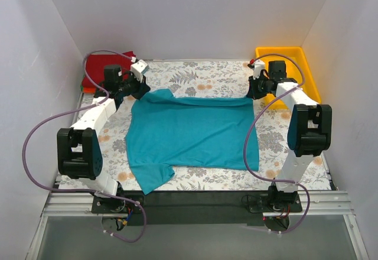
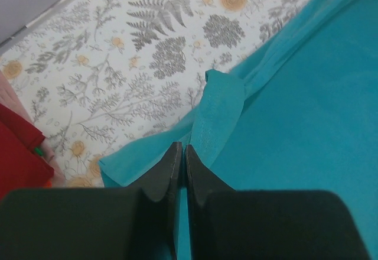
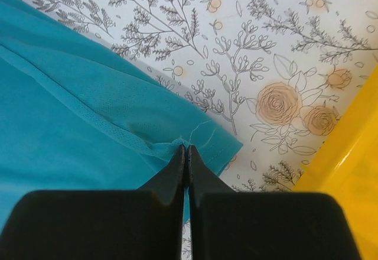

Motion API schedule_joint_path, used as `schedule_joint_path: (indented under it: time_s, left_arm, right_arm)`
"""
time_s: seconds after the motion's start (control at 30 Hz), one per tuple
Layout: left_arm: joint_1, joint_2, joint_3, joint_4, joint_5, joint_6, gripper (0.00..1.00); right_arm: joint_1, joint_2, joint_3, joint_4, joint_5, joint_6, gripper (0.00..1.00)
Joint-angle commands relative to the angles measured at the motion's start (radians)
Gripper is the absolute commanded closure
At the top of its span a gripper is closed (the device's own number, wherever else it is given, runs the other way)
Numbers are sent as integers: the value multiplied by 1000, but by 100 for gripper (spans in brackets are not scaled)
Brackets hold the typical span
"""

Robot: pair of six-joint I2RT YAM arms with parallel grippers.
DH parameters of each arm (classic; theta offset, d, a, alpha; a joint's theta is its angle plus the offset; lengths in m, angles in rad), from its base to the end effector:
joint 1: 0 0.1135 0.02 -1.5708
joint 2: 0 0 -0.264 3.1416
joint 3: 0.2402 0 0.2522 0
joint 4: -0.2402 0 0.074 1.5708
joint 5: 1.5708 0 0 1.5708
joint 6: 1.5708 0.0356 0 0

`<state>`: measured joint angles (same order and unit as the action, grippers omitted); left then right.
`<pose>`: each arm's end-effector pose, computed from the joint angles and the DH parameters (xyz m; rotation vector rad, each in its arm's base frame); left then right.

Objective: Fold and stack the t-shirts
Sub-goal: Fold the tshirt

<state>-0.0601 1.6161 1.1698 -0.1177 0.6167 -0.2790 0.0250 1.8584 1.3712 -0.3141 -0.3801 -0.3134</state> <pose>0.3640 -0.0425 0.2705 0.1370 2.1311 -0.8558 0.4135 0.0235 0.2281 -0.5672 2.2501 0.3058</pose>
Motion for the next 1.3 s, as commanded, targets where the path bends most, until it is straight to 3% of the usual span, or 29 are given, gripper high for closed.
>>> schedule_joint_path:
  time_s: [0.0,0.3,0.77,0.8,0.83,0.87,0.93,1.03,1.13,1.27]
  left_arm:
    - [5,-97,-74,-63,28,72,100]
    - [5,-213,-301,-97,9,139,100]
    - [5,-144,-387,-144,5,254,100]
    - [5,-139,-378,-166,9,264,99]
    - [5,-127,-368,-228,17,274,93]
    - [5,-118,-330,-268,31,303,80]
    - [5,-92,-262,-365,101,310,69]
    - [5,-58,-201,-401,149,262,60]
    - [-6,7,-95,-396,184,189,57]
    - [-62,134,-3,-356,163,106,55]
  right_arm:
    - [-8,-65,-32,9,-31,-30,99]
    - [-10,-84,-110,10,-43,-70,99]
    - [-8,-48,-213,-14,-34,-162,99]
    - [-11,-53,-212,-32,-34,-170,90]
    - [-10,-59,-212,-42,-36,-179,82]
    - [-8,-73,-208,-54,-40,-187,75]
    - [-10,-97,-202,-89,-34,-196,58]
    - [-8,-131,-189,-105,-43,-197,55]
    - [-8,-143,-158,-121,-71,-185,62]
    - [-7,-81,-92,-146,-77,-156,60]
